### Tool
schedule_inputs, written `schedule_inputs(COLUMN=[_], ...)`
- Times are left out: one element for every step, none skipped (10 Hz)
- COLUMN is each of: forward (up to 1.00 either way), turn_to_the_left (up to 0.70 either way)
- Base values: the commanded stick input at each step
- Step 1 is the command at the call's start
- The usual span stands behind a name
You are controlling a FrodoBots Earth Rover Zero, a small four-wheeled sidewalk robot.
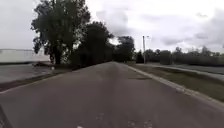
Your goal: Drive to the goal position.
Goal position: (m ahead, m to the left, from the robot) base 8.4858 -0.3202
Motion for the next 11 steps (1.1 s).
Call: schedule_inputs(forward=[1.00,1.00,1.00,1.00,1.00,1.00,1.00,1.00,1.00,1.00,1.00], turn_to_the_left=[-0.01,0.01,0.01,0.01,0.01,0.01,0.01,0.01,0.01,0.01,0.01])
